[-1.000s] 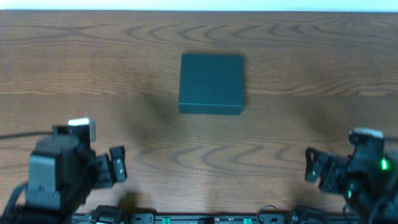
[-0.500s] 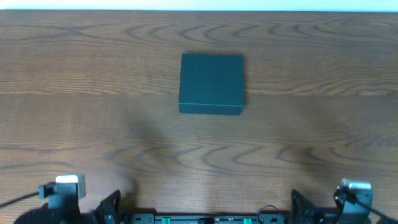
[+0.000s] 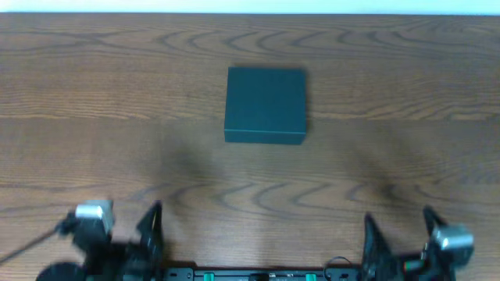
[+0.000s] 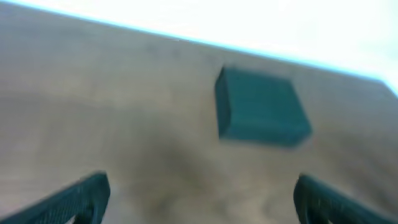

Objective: Pack container

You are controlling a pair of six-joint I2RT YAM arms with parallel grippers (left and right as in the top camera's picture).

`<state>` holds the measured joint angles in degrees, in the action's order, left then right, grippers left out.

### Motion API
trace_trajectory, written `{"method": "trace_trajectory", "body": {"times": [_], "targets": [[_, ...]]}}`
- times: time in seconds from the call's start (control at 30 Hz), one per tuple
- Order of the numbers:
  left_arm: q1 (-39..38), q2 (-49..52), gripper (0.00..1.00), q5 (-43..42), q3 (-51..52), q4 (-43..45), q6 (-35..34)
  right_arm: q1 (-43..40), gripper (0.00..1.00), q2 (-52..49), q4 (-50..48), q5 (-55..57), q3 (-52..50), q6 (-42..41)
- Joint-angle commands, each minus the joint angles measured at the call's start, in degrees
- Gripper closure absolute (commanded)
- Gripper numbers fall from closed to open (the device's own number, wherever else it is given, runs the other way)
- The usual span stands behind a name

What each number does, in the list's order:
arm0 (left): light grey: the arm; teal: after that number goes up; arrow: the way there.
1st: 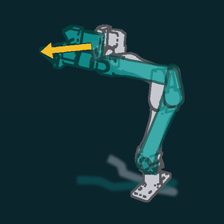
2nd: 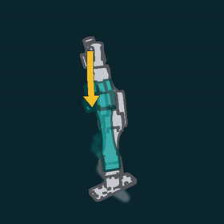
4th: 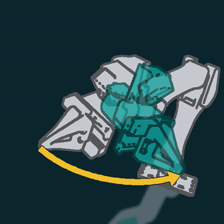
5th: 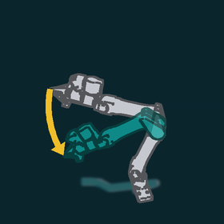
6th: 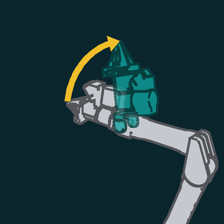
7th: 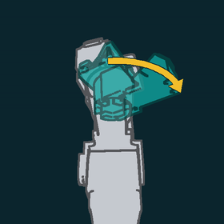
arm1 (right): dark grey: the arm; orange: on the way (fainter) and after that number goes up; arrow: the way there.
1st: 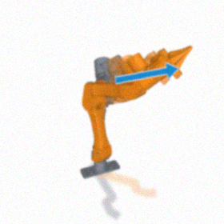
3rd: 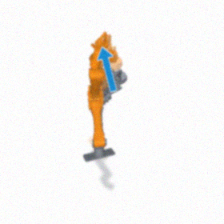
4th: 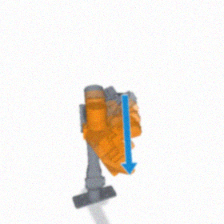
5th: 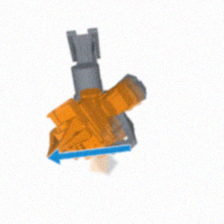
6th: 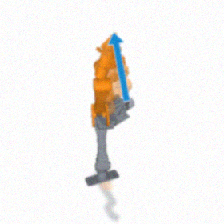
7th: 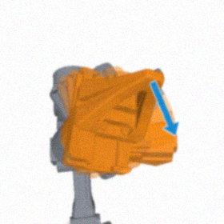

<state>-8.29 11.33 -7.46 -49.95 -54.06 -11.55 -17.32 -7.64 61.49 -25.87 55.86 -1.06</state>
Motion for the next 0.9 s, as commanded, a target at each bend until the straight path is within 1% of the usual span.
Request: {"method": "trace_trajectory", "body": {"times": [0.0, 0.03, 0.13, 0.17, 0.3, 0.37, 0.47, 0.5, 0.57, 0.73, 0.77, 0.87], "targets": [[0.31, 0.72, 0.04, 2.14, 9.11, 12.96, 1.25, -1.31, 0.01, -0.13, -5.86, 0.94, -6.93, -0.59], [0.31, 1.07, 0.04, 3.87, 12.17, 18.14, 1.22, -1.42, 0.01, -0.13, -8.28, 2.29, -9.53, -0.59], [0.31, 2.69, 0.05, 10.12, 20.85, 30.08, 1.2, -1.42, 0.01, -0.13, -15.69, 4.59, -18.88, -0.83], [0.31, 3.63, 0.05, 12.13, 24.2, 33.88, 1.16, -1.4, 0.01, -0.13, -20.02, 4.11, -23.15, -3.69], [0.31, 6.21, 0.05, 14.58, 31.52, 41.55, 1.01, -1.4, 0.01, -0.17, -29.33, 5.11, -33.64, -8.61], [0.31, 7.3, 0.05, 15.78, 34.47, 45.31, 1.01, -1.4, 0.01, -0.17, -31.82, 5.42, -37.88, -8.76], [0.39, 9.01, 0.05, 20.15, 38.62, 50.47, 0.61, -1.4, 0.0, -0.17, -33.86, 6.58, -43.65, -8.74], [0.42, 9.57, 0.05, 21.64, 39.93, 51.54, 0.5, -1.4, 0.01, -0.17, -34.53, 6.58, -45.31, -8.74], [0.42, 10.62, 0.05, 25.16, 43.04, 52.89, -2.71, -1.42, 0.01, -0.17, -35.06, 6.86, -48.33, -8.72], [0.42, 11.54, 0.05, 29.0, 49.24, 52.85, -10.54, -1.44, 0.01, -1.9, -35.93, 10.14, -48.54, -7.89], [0.42, 11.56, 0.05, 29.92, 49.75, 51.04, -12.52, -1.44, 0.01, -2.36, -36.0, 10.56, -48.54, -7.91], [0.5, 13.2, 0.05, 30.42, 49.72, 51.39, -12.5, -1.46, 0.01, -4.24, -35.98, 12.26, -48.54, -7.89]]}}
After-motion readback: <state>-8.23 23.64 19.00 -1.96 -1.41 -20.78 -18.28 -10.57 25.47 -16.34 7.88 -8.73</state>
